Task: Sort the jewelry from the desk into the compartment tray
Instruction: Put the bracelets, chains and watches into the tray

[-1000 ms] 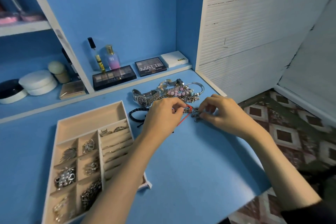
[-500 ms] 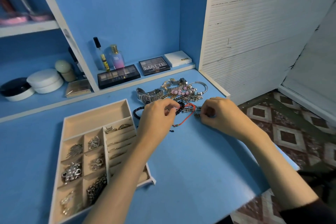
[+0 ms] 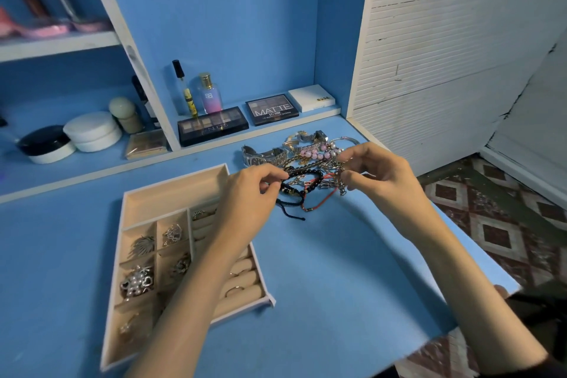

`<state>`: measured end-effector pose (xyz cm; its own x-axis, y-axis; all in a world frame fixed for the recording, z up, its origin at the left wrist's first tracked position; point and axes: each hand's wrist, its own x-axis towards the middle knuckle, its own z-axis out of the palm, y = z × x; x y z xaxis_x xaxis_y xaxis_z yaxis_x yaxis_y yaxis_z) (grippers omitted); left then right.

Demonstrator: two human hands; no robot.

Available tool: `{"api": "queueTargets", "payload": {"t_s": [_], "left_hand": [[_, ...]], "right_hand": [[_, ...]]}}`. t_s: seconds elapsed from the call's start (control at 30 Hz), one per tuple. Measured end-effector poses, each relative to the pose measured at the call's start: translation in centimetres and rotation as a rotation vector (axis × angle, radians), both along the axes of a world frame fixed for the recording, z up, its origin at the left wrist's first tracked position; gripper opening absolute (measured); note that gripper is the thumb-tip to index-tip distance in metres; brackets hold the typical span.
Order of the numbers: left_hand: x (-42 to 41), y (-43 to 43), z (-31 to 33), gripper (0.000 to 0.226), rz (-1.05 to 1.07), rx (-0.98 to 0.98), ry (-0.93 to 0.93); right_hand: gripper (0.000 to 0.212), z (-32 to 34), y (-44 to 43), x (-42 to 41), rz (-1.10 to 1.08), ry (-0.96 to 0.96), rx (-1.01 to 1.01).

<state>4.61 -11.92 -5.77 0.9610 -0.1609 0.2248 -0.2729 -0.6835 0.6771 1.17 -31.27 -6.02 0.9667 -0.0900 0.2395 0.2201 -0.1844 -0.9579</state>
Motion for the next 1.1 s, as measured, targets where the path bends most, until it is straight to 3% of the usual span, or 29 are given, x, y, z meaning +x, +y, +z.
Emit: {"api": "queueTargets", "payload": {"t_s": [0.3, 0.47, 0.6, 0.77, 0.97, 1.1], "left_hand": [[-2.0, 3.6, 0.7, 0.019, 0.050, -0.031, -0.048], [-2.6, 5.2, 0.7, 0.017, 0.078, -0.007, -0.023], [-1.8, 4.5, 0.5, 0.019, 0.014, 0.023, -0.044], [0.2, 1.4, -0.1, 0.023, -0.090, 0.169, -0.042], [1.8, -0.9, -0.8, 0.046, -0.201, 0.392, 0.009], [1.6, -1.0, -0.9, 0.046, -0.229, 0.396, 0.020]], "right_hand": [[0.033, 0.8, 3.3, -0.2, 0.093, -0.018, -0.071], [0.028, 0.0, 4.4, 0.6, -0.058, -0.078, -0.170], [0.023, -1.7, 4.2, 1.4, -0.236, -0.085, -0.124], [0.008, -2.2, 3.0, 1.9, -0.366, -0.112, -0.084], [0.010, -2.4, 2.6, 1.9, -0.391, -0.133, -0.136], [0.012, -2.6, 2.5, 1.8, -0.391, -0.124, -0.157]]}}
